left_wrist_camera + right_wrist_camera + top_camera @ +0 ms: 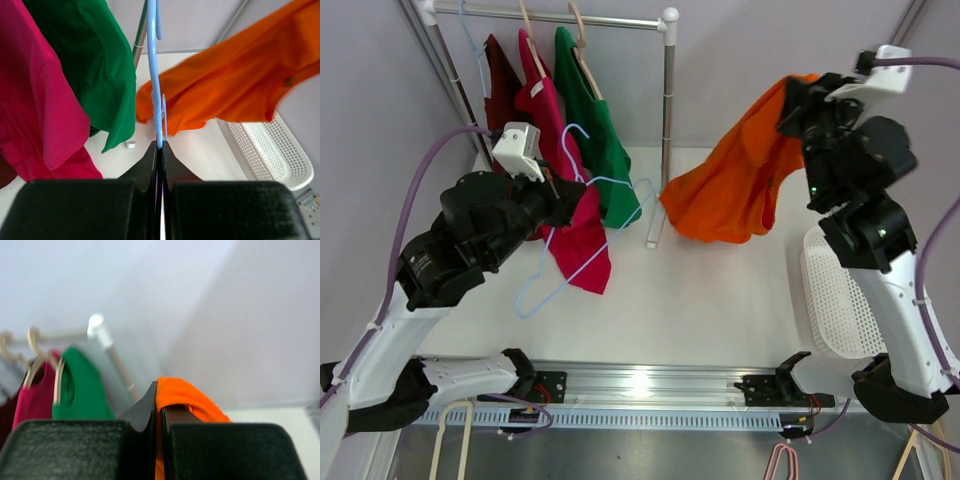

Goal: Remove the t-shirt from the hanger

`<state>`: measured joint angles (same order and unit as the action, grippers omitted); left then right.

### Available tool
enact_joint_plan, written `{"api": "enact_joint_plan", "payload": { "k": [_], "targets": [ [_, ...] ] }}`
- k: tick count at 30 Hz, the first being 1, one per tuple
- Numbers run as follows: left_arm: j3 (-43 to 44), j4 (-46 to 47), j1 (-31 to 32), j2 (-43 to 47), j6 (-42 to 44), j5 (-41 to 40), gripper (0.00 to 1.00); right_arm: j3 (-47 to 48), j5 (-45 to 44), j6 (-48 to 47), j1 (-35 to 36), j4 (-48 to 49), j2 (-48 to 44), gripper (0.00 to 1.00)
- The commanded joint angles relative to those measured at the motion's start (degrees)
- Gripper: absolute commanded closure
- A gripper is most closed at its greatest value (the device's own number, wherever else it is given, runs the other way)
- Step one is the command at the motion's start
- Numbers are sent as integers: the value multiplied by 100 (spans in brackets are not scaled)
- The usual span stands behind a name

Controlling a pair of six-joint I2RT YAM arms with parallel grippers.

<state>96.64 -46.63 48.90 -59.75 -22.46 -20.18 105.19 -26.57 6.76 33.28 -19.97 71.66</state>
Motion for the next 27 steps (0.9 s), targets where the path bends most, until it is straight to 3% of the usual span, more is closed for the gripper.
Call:
{"api": "enact_joint_plan", "payload": {
  "k": [1,5,6,8,12,13,16,19,20,24,27],
  "targets": [
    [-75,725,-4,25,127,-486,99,406,-1103,-1123,-23,1054,-178,100],
    [56,769,-4,-195,154,-1039,99,564,-2482,-2843,-101,2977,-38,100],
    [39,874,-4,-213,198,-1171,99,564,-2728,-3265,-172,3999,23,100],
    [-13,1285,-4,-274,390,-1470,99,739,-2959,-4085,-452,4544,260,100],
    [118,1857,-13,-642,742,-1883,99,2292,-2670,-3490,-1741,3187,875,100],
    [188,1990,-13,-704,795,-1936,99,2827,-2609,-3393,-1937,3044,989,100],
    [380,2386,-13,-976,936,-1998,99,3236,-2564,-3383,-2368,2946,1245,100],
    [574,2806,-30,-1284,1208,-2016,99,2764,-2809,-3165,-2693,2815,983,100],
    [680,2878,-74,-1381,1296,-2007,99,2100,-2854,-2964,-2782,2692,816,100],
    [1041,3002,-267,-1829,1384,-1884,99,120,-2574,-693,-3510,1290,-395,100],
    [1129,3300,-303,-2032,1621,-1858,99,-1222,-2292,226,-3784,811,-915,100]
  ]
}}
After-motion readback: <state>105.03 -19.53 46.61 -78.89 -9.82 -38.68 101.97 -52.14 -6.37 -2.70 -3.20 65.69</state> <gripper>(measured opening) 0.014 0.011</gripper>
